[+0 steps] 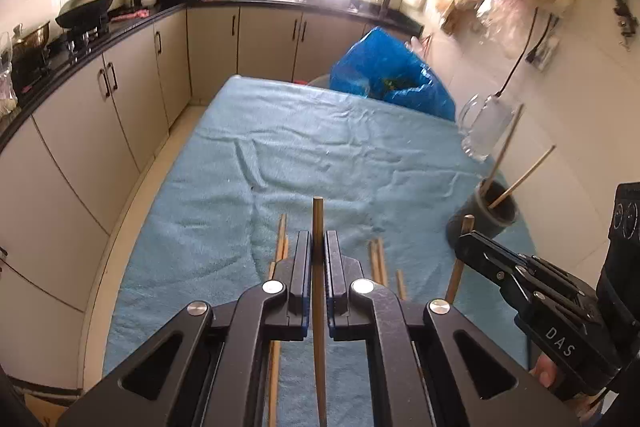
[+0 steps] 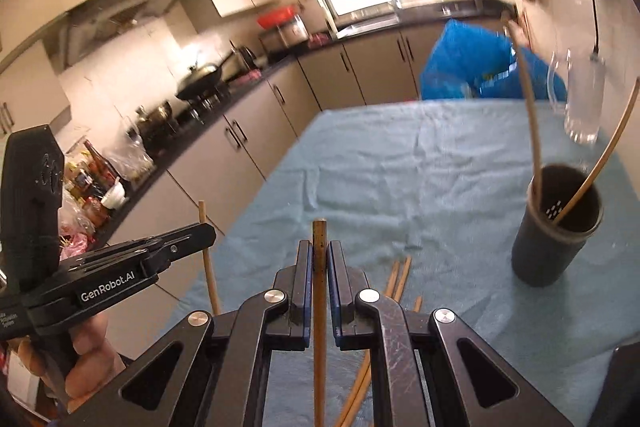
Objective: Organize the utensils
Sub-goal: 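Lift the second chopstick upright with the right gripper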
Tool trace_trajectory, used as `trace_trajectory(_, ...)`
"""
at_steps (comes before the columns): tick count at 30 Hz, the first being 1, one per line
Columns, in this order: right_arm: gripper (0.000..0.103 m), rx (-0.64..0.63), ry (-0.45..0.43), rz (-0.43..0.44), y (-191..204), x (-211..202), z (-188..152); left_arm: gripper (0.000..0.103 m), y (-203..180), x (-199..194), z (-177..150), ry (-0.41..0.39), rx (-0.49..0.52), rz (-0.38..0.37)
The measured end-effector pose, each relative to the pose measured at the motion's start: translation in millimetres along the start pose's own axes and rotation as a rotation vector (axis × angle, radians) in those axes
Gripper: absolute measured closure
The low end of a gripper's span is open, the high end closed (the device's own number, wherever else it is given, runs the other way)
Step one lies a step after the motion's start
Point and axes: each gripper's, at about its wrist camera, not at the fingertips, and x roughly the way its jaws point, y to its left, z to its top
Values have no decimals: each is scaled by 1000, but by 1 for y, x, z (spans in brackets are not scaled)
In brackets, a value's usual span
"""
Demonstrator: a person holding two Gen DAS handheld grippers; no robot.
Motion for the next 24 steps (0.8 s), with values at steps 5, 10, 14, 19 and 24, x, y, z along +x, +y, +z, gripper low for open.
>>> trace_trajectory(5,95,-35,-72,3,11,-23,-1,98,-5,-18,-1,-34,16,-10)
trace_trajectory(10,95,-50,-107,-1,17,-33,-4,98,-9,-26,-5,-41,18,-6)
trace_trajectory(14,95,-51,-121,1,17,-38,-4,98,-12,-31,-6,-53,24,-11)
trace_trajectory(19,95,-55,-123,0,15,-39,-6,98,-13,-35,-6,-55,26,-17)
trace_trajectory(24,95,-57,-133,-1,18,-43,-7,98,-13,-37,-6,-61,27,-19)
